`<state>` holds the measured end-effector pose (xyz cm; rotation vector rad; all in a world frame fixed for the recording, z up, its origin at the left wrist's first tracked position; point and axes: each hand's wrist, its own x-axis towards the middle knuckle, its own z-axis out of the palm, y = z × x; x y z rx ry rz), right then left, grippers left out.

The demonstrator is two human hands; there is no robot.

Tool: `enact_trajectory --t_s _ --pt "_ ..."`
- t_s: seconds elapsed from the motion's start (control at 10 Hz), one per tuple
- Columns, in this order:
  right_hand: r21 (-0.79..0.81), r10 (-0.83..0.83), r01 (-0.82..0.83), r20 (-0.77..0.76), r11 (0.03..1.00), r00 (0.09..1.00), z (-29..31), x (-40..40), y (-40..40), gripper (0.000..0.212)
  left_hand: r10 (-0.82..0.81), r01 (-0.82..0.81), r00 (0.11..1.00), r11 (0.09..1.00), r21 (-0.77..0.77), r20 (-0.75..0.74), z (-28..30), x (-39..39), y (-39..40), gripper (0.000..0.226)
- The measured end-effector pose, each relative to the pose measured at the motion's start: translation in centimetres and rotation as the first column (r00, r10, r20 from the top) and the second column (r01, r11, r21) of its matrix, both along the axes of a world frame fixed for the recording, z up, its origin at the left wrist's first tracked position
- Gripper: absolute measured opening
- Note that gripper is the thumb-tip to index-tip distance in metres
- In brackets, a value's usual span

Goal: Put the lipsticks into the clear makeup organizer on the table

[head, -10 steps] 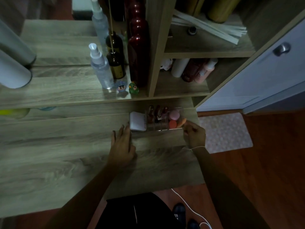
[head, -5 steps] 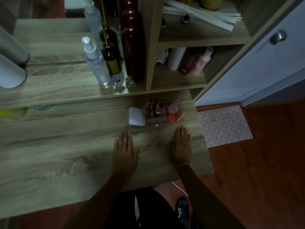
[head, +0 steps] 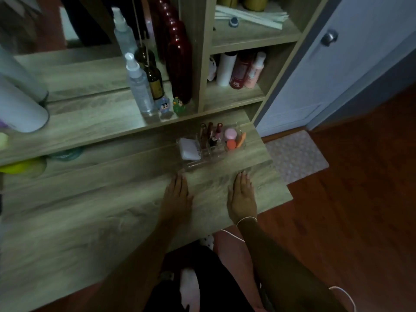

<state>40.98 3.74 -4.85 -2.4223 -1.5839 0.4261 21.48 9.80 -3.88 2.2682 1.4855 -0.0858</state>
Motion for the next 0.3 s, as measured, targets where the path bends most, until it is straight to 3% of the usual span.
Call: enact_trajectory --t_s 0.1,0.2,0.3 --pt "-0.049 -0.026 0.025 -0.020 0.999 0.999 1.2 -3.2 -2.2 0.053 -0.127 0.126 0.992 0.992 0.031 0.008 1.4 -2.3 -0.9 0.056" --pt "-0.081 -0.058 0.053 -0.066 0.995 0.996 2.1 -6.2 -4.4 0.051 -0.265 0.266 0.964 0.956 0.125 -0.025 2.4 -5.0 -3.3 0.064" --pt "-0.106 -0.059 0.046 -0.123 0.993 0.991 3.3 -8.5 -6.4 0.052 -0.352 0.348 0.935 0.892 0.287 -0.040 2.9 -7.3 -5.3 0.072"
